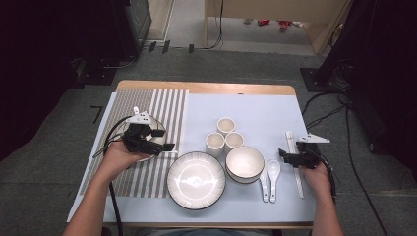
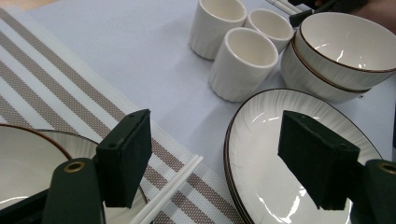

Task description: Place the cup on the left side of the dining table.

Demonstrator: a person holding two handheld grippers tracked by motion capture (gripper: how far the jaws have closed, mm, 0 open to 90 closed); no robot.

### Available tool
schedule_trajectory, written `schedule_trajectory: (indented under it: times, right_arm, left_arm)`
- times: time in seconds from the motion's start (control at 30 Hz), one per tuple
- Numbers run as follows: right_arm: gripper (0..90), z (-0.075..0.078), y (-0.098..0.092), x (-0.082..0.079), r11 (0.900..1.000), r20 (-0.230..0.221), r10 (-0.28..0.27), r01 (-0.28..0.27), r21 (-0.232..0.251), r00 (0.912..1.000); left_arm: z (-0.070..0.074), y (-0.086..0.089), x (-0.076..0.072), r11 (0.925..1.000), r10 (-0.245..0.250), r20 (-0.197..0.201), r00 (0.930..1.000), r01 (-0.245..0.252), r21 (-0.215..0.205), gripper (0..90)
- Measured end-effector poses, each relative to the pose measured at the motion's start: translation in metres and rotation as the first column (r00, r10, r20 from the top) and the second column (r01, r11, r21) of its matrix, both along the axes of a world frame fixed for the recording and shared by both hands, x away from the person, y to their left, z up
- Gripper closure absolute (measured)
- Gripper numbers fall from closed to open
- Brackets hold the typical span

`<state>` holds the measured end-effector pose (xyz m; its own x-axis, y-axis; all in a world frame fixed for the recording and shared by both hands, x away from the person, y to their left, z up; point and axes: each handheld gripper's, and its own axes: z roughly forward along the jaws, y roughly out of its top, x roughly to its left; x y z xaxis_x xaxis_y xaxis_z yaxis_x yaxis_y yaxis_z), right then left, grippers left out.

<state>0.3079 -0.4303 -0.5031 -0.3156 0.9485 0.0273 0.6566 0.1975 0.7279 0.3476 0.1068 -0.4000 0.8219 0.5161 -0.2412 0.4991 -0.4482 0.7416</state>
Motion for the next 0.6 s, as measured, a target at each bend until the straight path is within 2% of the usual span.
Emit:
schedule_trajectory:
  times: [0.23,0.47,0.6]
  right_arm:
    - [17.4,0.0,0.0,0.0,1.0,0.0,0.0,0.0,0.0,1.0]
    - [17.4,0.0,0.0,0.0,1.0,0.0,0.0,0.0,0.0,1.0]
    - [17.4,0.0,0.0,0.0,1.0,0.0,0.0,0.0,0.0,1.0]
  left_arm:
    - [-0.002,-0.007,0.005,0.9996,-0.021,-0.012,0.9997,0.021,0.02,26.4]
    - [-0.003,-0.014,0.007,0.9994,-0.024,0.006,0.9997,0.024,0.023,26.4]
    - [-0.004,-0.016,0.008,0.9998,-0.017,0.0,0.9999,0.017,0.013,26.5]
